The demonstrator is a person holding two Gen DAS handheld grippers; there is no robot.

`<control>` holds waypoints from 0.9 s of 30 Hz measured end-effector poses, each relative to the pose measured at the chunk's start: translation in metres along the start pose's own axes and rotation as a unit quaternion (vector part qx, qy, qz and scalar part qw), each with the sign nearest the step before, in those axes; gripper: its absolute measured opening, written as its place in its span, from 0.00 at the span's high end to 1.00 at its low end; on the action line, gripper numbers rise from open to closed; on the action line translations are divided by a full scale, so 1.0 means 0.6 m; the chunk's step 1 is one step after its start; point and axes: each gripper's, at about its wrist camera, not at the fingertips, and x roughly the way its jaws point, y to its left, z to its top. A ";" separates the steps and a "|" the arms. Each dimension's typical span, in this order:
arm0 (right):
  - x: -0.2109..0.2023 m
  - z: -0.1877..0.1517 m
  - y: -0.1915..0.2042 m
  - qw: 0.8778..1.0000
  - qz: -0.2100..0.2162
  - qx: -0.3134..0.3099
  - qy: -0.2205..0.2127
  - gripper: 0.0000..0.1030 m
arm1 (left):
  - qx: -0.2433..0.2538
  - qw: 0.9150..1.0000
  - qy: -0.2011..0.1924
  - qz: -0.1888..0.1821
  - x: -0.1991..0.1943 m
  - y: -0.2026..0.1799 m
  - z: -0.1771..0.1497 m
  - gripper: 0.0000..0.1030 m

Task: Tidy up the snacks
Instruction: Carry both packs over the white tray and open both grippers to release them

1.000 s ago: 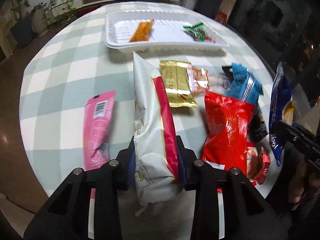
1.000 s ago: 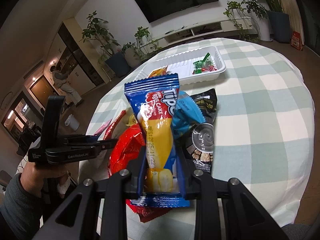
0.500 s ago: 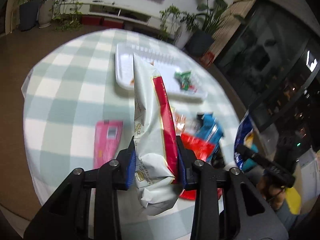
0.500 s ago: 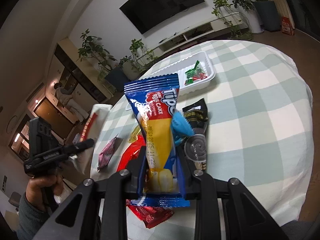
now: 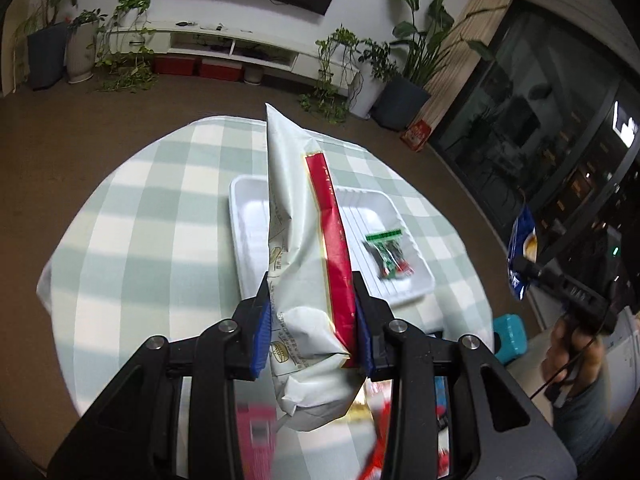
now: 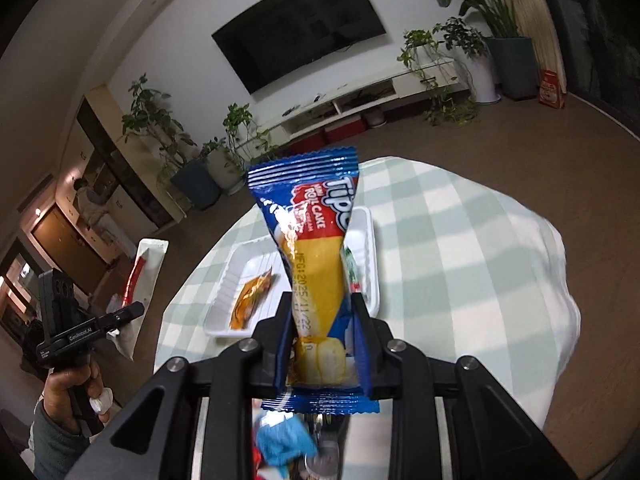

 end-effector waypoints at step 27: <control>0.377 0.017 0.066 0.975 -0.079 -0.072 0.197 0.72 | 0.053 0.987 0.129 0.077 0.312 0.001 0.041 0.64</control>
